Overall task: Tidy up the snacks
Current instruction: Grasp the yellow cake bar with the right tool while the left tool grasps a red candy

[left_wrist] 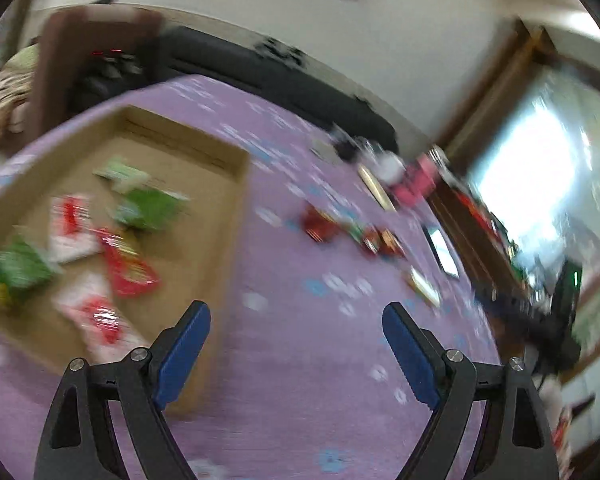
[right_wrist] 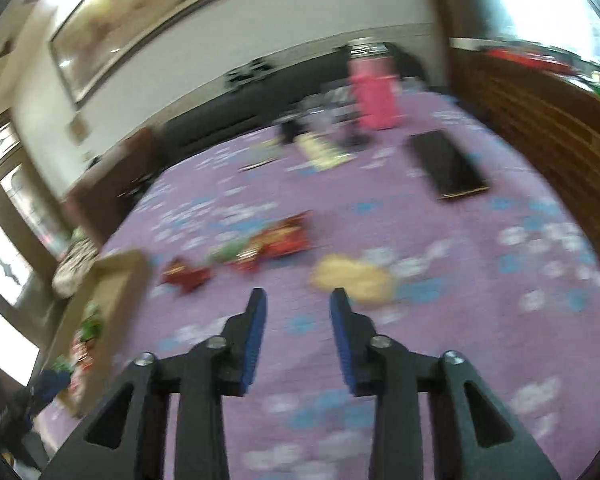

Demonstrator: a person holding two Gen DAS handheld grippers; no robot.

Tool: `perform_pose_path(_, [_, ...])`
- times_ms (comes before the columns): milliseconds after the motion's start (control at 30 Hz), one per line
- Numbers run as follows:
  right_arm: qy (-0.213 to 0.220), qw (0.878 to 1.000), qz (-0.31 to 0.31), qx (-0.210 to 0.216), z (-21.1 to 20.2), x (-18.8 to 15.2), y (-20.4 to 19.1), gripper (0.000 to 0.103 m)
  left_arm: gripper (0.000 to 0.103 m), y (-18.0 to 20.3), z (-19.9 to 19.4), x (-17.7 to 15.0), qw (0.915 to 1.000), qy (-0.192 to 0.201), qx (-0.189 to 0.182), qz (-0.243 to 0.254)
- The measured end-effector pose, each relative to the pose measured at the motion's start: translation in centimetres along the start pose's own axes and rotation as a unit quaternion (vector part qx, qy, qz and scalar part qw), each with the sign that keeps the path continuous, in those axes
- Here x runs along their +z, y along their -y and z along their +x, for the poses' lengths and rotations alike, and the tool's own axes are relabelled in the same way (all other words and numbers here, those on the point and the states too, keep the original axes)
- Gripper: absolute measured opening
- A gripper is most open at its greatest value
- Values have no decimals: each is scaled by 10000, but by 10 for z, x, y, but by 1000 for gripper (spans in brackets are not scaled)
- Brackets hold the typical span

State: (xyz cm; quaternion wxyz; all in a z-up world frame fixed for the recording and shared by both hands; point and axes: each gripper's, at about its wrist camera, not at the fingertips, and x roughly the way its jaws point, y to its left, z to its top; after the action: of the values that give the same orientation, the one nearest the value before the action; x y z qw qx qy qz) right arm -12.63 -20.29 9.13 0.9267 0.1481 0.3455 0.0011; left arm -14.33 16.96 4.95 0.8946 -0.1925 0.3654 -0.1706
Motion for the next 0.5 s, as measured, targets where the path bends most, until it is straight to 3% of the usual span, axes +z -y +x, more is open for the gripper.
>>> perform_pose_path(200, [-281, 9995, -29, -144, 52, 21, 37, 40, 90, 37, 25, -14, 9968, -317, 100, 721])
perform_pose_path(400, [-699, 9965, -230, 399, 110, 29, 37, 40, 90, 48, 25, -1, 9920, -264, 525, 1113])
perform_pose_path(500, [-915, 9932, -195, 692, 119, 25, 37, 40, 90, 50, 29, 9, 9895, -289, 681, 1240])
